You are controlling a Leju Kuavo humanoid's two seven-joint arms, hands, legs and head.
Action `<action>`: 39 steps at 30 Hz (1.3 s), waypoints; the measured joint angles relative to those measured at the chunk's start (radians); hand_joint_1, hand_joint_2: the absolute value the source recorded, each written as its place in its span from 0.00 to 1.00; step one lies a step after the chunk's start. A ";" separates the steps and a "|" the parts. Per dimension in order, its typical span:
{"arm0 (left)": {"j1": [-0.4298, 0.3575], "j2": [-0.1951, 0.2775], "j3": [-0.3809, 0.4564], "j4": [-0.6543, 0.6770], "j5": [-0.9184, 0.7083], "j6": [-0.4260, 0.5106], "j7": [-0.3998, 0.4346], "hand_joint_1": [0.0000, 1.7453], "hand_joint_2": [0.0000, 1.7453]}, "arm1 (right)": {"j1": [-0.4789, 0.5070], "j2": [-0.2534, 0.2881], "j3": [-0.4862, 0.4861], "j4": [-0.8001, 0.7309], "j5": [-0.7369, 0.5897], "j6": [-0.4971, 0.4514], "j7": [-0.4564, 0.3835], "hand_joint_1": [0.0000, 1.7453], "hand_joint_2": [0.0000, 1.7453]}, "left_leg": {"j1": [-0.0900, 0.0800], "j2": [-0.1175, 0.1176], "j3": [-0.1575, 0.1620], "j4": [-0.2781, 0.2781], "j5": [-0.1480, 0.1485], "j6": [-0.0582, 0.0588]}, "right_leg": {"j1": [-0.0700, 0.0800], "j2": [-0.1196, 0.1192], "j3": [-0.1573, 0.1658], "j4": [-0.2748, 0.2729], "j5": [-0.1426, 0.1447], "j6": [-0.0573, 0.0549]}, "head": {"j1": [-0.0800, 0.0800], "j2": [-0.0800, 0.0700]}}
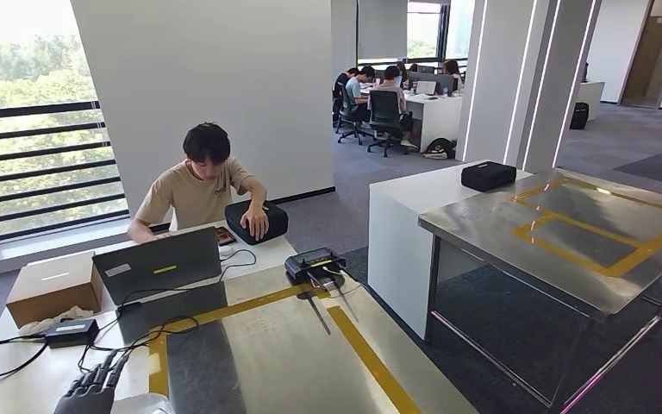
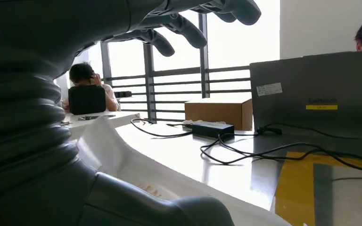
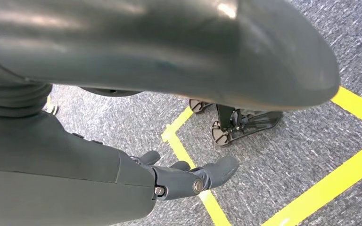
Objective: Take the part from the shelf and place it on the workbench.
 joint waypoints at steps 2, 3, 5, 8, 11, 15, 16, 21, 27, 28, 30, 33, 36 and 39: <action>0.000 0.001 0.001 -0.002 0.003 0.025 0.006 0.00 0.00 | 0.000 0.000 0.000 0.000 0.000 -0.003 0.001 0.00 0.00 | -0.002 0.000 0.000 0.001 0.000 0.002 | -0.001 0.000 0.000 0.000 0.001 0.002 | 0.000 0.000; 0.000 0.001 0.001 -0.003 0.004 0.031 0.007 0.00 0.00 | 0.000 0.000 0.000 0.000 0.000 -0.004 0.001 0.00 0.00 | -0.003 0.000 -0.001 0.002 0.000 0.003 | -0.002 0.000 0.000 0.000 0.001 0.003 | 0.000 0.000; 0.000 0.002 0.001 -0.006 0.004 0.035 0.008 0.00 0.00 | 0.000 0.001 0.000 0.000 0.000 -0.005 0.002 0.00 0.00 | -0.005 0.000 -0.002 0.003 0.001 0.007 | -0.004 0.000 0.000 -0.001 0.003 0.007 | 0.000 0.000; 0.000 0.002 0.003 -0.019 0.004 0.058 0.008 0.00 0.00 | 0.000 0.002 -0.001 0.000 0.000 -0.005 0.007 0.00 0.00 | -0.005 0.002 0.001 -0.004 0.015 0.018 | -0.008 -0.001 0.000 -0.006 0.011 0.018 | 0.000 0.000; 0.002 0.000 0.008 -0.047 0.000 0.076 0.014 0.00 0.00 | -0.001 0.002 -0.001 0.000 0.001 -0.005 0.013 0.00 0.00 | 0.010 0.005 0.007 -0.028 0.039 0.026 | -0.006 -0.008 -0.026 0.043 -0.028 0.035 | 0.002 0.000; 0.024 -0.005 0.015 -0.081 -0.013 0.081 0.026 0.00 0.00 | -0.001 0.002 -0.002 0.000 0.005 0.000 0.012 0.00 0.00 | 0.015 0.011 -0.005 -0.023 0.043 0.028 | -0.018 -0.014 -0.112 0.249 -0.113 0.054 | 0.005 0.000; 0.030 -0.005 0.017 -0.087 -0.015 0.082 0.028 0.00 0.00 | -0.001 0.001 -0.002 0.000 0.006 0.001 0.011 0.00 0.00 | 0.017 0.012 -0.007 -0.019 0.042 0.026 | -0.020 -0.016 -0.107 0.246 -0.098 0.056 | 0.005 0.000; 0.039 -0.004 0.021 -0.112 -0.022 0.085 0.034 0.00 0.00 | -0.004 -0.003 -0.002 0.000 0.007 0.003 0.009 0.00 0.00 | 0.024 0.011 -0.030 0.016 0.025 -0.006 | -0.023 -0.020 0.015 0.029 -0.022 0.051 | 0.005 0.000; 0.052 -0.003 0.031 -0.122 -0.035 0.090 0.045 0.00 0.00 | -0.006 -0.003 -0.002 0.000 0.015 0.002 0.003 0.00 0.00 | 0.024 0.008 -0.080 0.117 -0.044 -0.034 | -0.023 -0.019 -0.003 0.015 -0.013 0.001 | 0.000 0.000; 0.056 -0.003 0.033 -0.124 -0.037 0.091 0.047 0.00 0.00 | -0.006 -0.003 -0.002 0.000 0.015 0.002 0.002 0.00 0.00 | 0.024 0.008 -0.107 0.182 -0.080 -0.036 | -0.022 -0.019 -0.008 0.014 -0.008 -0.005 | -0.002 0.000; 0.070 -0.003 0.036 -0.126 -0.037 0.093 0.050 0.00 0.00 | -0.006 -0.003 -0.002 0.000 0.015 0.001 0.001 0.00 0.00 | 0.024 0.008 -0.146 0.282 -0.118 -0.036 | -0.018 -0.019 -0.021 0.014 0.002 -0.010 | -0.003 0.000; 0.085 -0.003 0.039 -0.134 -0.038 0.098 0.050 0.00 0.00 | -0.006 -0.003 -0.003 0.000 0.015 -0.001 0.000 0.00 0.00 | 0.020 0.007 -0.086 0.193 -0.058 -0.018 | -0.010 -0.019 -0.043 0.014 0.023 -0.012 | -0.004 0.000; 0.093 0.000 0.047 -0.154 -0.039 0.108 0.051 0.00 0.00 | -0.007 -0.001 -0.003 0.000 0.015 -0.002 -0.001 0.00 0.00 | 0.005 0.010 0.004 0.023 -0.010 0.002 | -0.009 -0.019 -0.056 0.010 0.048 -0.002 | -0.003 0.000; 0.115 0.000 0.058 -0.175 -0.044 0.117 0.054 0.00 0.00 | -0.004 0.000 -0.004 0.000 0.013 0.000 -0.004 0.00 0.00 | -0.001 0.014 -0.007 0.003 0.012 0.011 | -0.014 -0.021 -0.056 -0.001 0.070 0.021 | -0.003 0.000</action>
